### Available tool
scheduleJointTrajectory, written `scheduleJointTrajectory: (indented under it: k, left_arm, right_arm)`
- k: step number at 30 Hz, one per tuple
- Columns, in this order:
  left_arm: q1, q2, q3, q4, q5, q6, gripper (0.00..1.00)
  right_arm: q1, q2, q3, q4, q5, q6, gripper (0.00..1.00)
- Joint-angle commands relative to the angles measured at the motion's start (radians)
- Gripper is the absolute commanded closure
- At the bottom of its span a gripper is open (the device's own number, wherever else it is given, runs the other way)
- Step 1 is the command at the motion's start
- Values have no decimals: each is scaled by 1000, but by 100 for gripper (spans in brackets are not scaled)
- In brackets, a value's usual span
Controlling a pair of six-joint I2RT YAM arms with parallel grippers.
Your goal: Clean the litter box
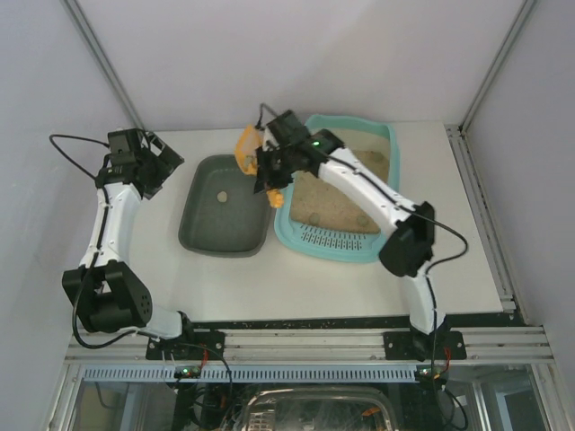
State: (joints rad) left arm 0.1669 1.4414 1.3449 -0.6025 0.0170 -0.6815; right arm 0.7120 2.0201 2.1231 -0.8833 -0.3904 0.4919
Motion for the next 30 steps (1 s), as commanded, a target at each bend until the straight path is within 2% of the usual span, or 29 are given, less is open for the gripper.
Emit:
scheduleJointTrajectory:
  k: [1,4,6,9,15,26,30]
  left_arm:
    - [14,-40,-17,9,32,-27,0]
    - [14,-57,-22,7,9,-15,0]
    - [15,-62,-21,3,0,-11,0]
    - [15,-68,-19,3,-16,-10,0]
    - [13,-60,-20,-3,3,-12,0]
    - [-10,-95,-58,11,12,-9,0]
    - [-20,-109,-70,21,11,3,0]
  right_arm:
    - [93,189,313,-388,366,-135,100]
    - [159,257,408,-445,584,-207,100]
    - [201,255,374,-430,694,-245,100]
    - [244,248,318,-417,773,-269,100]
    - [308,222,250,-394,847,-306,100]
    - [330,226,208,-365,918,-348,100]
    - [325,223,198,-386,926,-286,100]
